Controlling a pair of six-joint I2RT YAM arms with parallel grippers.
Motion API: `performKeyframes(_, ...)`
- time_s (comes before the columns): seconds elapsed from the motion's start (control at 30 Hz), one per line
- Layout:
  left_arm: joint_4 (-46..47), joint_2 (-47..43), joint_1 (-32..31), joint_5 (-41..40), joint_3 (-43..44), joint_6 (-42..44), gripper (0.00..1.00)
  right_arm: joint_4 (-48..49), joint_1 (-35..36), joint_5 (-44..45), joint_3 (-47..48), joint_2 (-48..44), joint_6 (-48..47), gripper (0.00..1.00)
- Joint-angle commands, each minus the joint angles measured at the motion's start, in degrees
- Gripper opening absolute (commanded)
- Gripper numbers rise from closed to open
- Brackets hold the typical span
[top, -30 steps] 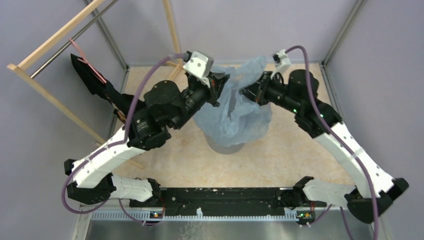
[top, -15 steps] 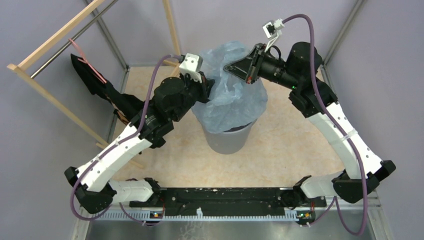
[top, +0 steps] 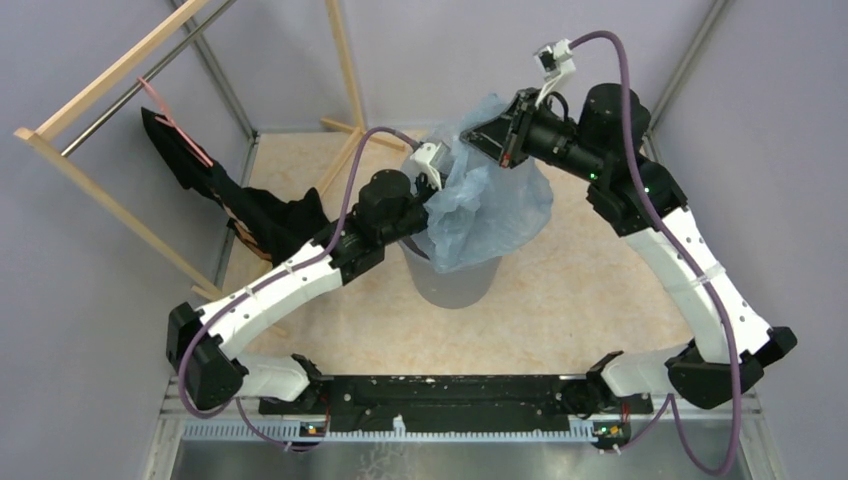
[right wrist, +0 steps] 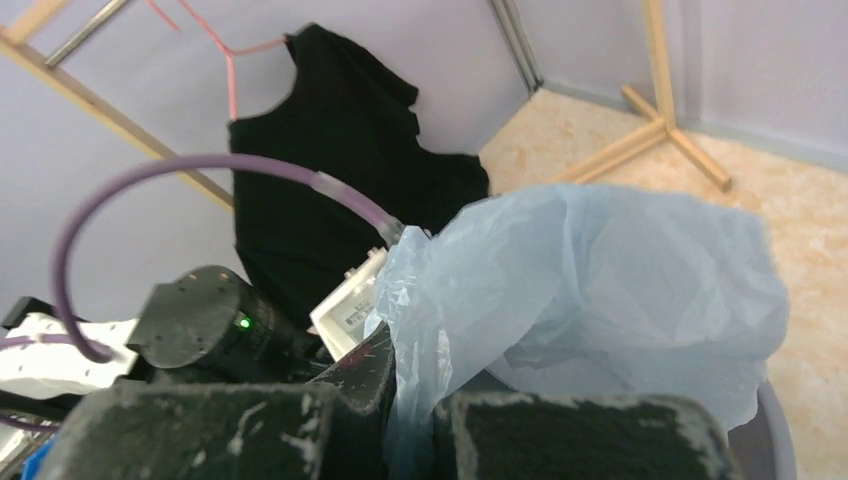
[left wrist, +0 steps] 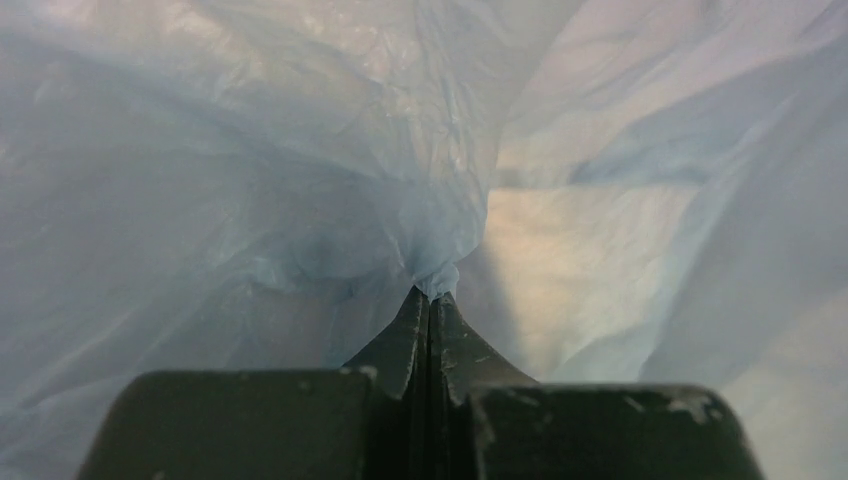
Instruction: Put the trash bags into the trash bin
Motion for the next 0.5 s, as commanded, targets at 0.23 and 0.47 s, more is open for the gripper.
performKeyframes(0.23, 4.50, -13.04, -2.07, -4.62, -13.51, -3.97, 0.00, 15.88, 0.23, -5.52, -2.89, 4.82, 1.43, 0.00)
performKeyframes(0.47, -8.29, -19.32, 0.34, -23.25, -10.80, 5.73, 0.00, 23.15, 6.41, -3.00, -12.76, 5.44, 0.17, 0.00)
